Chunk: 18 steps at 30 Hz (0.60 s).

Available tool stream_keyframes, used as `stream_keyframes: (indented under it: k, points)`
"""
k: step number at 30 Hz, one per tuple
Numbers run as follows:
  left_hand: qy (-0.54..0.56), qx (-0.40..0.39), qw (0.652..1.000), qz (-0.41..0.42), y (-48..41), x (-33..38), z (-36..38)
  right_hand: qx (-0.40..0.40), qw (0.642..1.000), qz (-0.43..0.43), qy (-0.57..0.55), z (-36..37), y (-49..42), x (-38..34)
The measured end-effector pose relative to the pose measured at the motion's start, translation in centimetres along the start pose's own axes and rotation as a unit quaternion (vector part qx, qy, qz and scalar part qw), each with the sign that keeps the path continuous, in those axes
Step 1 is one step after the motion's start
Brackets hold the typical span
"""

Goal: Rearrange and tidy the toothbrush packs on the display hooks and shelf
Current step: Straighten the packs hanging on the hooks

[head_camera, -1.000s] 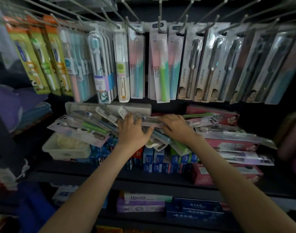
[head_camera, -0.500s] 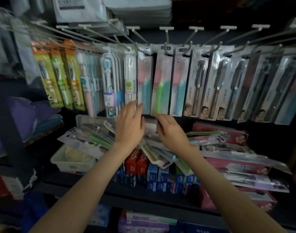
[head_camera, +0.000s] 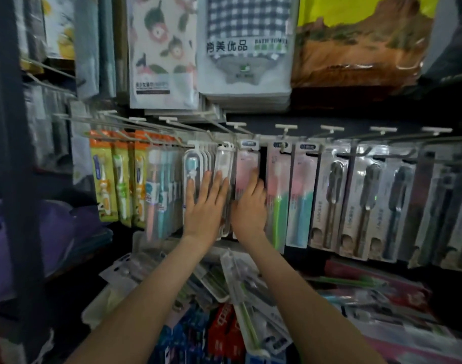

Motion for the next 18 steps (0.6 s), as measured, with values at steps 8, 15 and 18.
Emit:
stream_keyframes:
  k: [8, 15, 18]
  points:
    - [-0.003, -0.002, 1.000, 0.003, 0.0, -0.4, -0.1, -0.001, 0.992, 0.026, -0.122, 0.5, -0.6, -0.3]
    - [0.003, -0.023, 1.000, 0.001, 0.0, -0.7, -0.4, 0.036, 0.983, 0.006, -0.178, -1.4, 0.9, -1.3]
    - [0.043, -0.005, 0.999, 0.001, 0.0, -0.8, -1.2, 0.030, 0.978, -0.002, -0.207, -2.5, 1.7, -1.7]
Point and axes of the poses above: each hand's wrist, its own y-axis away from the middle knuckle, its own z-axis out of the palm, x = y × z, the point moved 4 cm from there along -y, towards the middle knuckle, and after that the axes turned 10 degrees about y, right-handed, at the moved point
